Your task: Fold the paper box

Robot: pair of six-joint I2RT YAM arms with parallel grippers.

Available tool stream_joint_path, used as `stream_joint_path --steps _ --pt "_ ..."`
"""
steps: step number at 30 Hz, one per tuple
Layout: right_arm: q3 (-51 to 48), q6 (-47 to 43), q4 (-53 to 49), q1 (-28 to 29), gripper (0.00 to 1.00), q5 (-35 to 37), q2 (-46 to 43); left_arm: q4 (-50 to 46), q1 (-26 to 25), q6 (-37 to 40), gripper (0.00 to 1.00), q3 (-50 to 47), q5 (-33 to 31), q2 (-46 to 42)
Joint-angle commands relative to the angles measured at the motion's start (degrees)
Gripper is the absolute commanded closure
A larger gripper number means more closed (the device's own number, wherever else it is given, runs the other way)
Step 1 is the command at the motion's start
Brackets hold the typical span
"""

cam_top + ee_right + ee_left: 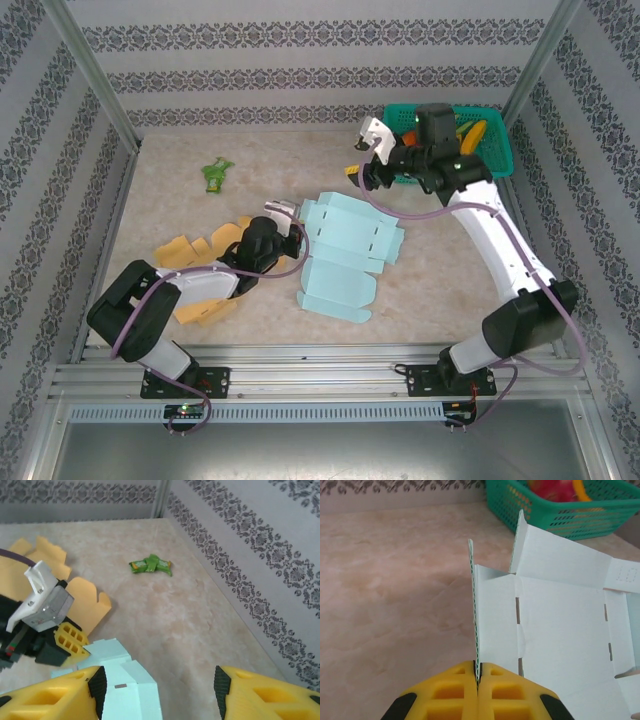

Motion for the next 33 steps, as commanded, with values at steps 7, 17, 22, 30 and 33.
stream_joint_path --steps 7,17,22,30,33 --pt "10.3 -21.8 -36.1 0.6 0.53 11.7 9.8 17.3 -1.0 5.4 1.0 -5.0 2.9 -0.9" --pt "9.2 -22.3 -37.4 0.8 0.63 14.0 12.5 18.4 -1.1 5.2 1.0 -8.0 4.0 -4.8" --pt "8.7 -22.4 -36.7 0.8 0.68 15.9 14.0 18.2 -1.3 5.3 1.0 -9.1 4.9 -6.8" --pt "7.8 -21.8 -35.2 0.6 0.71 15.4 16.0 20.1 -1.5 5.8 1.0 -11.0 6.4 -8.3" --pt "7.2 -21.4 -34.8 0.5 0.71 14.2 16.5 20.1 -1.5 5.8 1.0 -11.1 6.4 -8.3"
